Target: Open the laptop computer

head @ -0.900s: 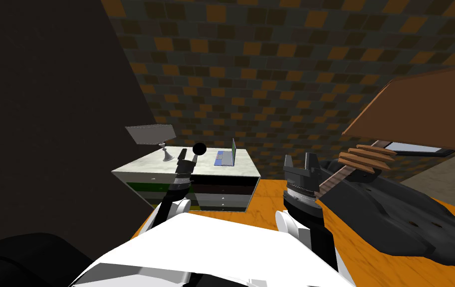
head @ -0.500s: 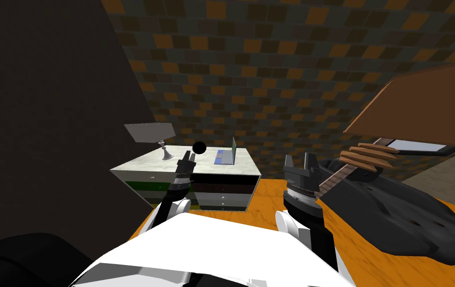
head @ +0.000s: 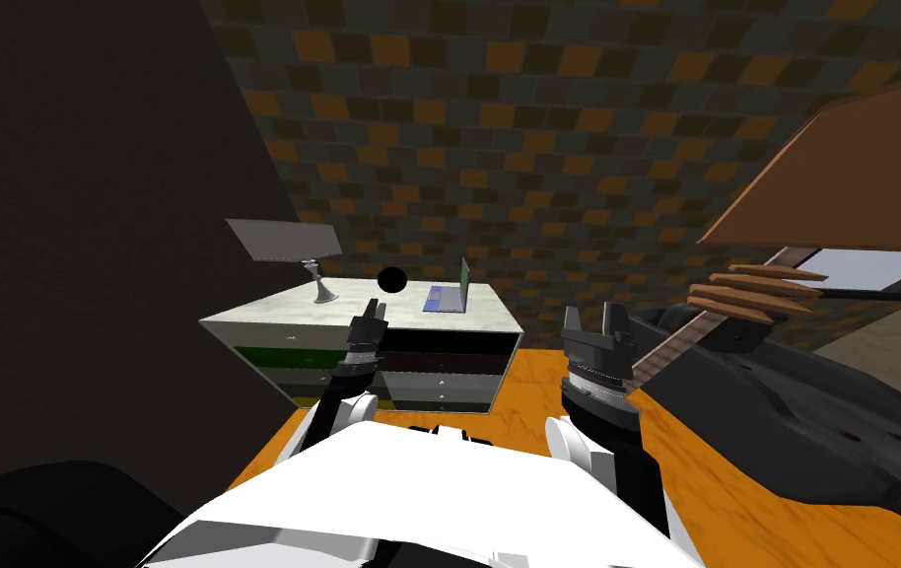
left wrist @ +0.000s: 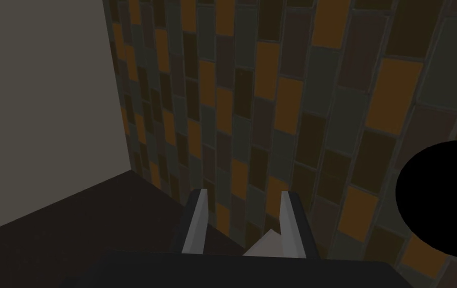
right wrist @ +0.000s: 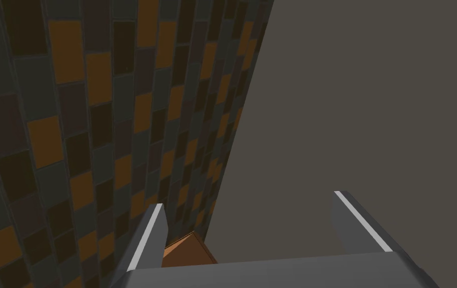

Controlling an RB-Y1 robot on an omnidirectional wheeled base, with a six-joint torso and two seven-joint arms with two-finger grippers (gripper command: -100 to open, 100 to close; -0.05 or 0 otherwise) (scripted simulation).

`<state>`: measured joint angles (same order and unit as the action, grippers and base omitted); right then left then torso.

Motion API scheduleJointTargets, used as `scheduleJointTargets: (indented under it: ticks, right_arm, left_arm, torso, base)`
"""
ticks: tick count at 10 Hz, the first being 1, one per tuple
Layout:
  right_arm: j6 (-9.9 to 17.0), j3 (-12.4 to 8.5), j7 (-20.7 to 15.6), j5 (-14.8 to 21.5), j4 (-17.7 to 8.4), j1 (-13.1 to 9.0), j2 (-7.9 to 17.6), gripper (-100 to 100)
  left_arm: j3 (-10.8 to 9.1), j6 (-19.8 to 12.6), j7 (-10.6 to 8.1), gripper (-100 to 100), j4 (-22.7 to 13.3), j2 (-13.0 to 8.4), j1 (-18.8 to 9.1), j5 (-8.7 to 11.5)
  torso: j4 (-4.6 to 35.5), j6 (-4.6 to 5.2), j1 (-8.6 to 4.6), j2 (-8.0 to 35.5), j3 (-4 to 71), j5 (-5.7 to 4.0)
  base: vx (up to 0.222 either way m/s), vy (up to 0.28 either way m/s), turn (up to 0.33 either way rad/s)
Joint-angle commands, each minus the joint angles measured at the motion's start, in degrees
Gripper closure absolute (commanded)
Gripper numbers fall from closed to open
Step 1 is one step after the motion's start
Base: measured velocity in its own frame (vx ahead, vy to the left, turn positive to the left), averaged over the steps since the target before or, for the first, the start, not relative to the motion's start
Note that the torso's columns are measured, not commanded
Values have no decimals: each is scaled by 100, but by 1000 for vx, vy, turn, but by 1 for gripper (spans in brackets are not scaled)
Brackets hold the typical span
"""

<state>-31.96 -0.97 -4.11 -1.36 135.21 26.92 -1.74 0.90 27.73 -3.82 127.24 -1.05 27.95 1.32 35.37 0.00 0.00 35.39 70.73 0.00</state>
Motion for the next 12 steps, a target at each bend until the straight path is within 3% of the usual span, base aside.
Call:
scheduleJointTargets:
  ticks: [1, 3, 7, 8, 10, 11, 12]
  right_arm:
    - [0, 0, 0, 0, 0, 0, 0, 0]
    - [1, 0, 0, 0, -3, 1, 0, 0]
    - [1, 1, 0, 0, -3, 0, -1, 0]
    - [1, 1, 0, 0, -3, 0, 0, 0]
    - [1, 0, 0, 0, -3, 0, 0, 0]
    - [1, 1, 0, 0, -3, 0, 0, 0]
    - [1, 0, 0, 0, -3, 1, 0, 0]
  left_arm:
    - [-29, -86, -6, -100, 22, -161, -24, 5]
    - [-100, -288, -20, -100, 75, -408, -80, 14]
    - [-349, -927, -65, -100, 279, -966, -269, 30]
    - [-349, -983, -65, -100, 279, -966, -269, 30]
    - [-518, -1344, -95, -100, 426, -1273, -392, 35]
    - [-518, -1446, -95, -100, 426, -1273, -392, 35]
    - [-612, -1647, -111, -100, 509, -1431, -458, 37]
  torso:
    - [423, 0, 0, 423, 846, 0]
    - [668, 0, -3, 671, 1352, -1]
    - [692, 0, 0, 692, 1382, 0]
    - [693, 0, 1, 695, 1381, 0]
    - [691, 0, 0, 688, 1385, 0]
    - [691, 0, -2, 689, 1385, -1]
    - [691, -1, 1, 688, 1385, 0]
  base:
    - [4, -8, -22]
    - [-6, -21, -37]
    - [-17, -34, -60]
    - [-25, -29, -33]
    - [-22, -35, -73]
    - [-21, -28, -37]
    - [-26, -26, -70]
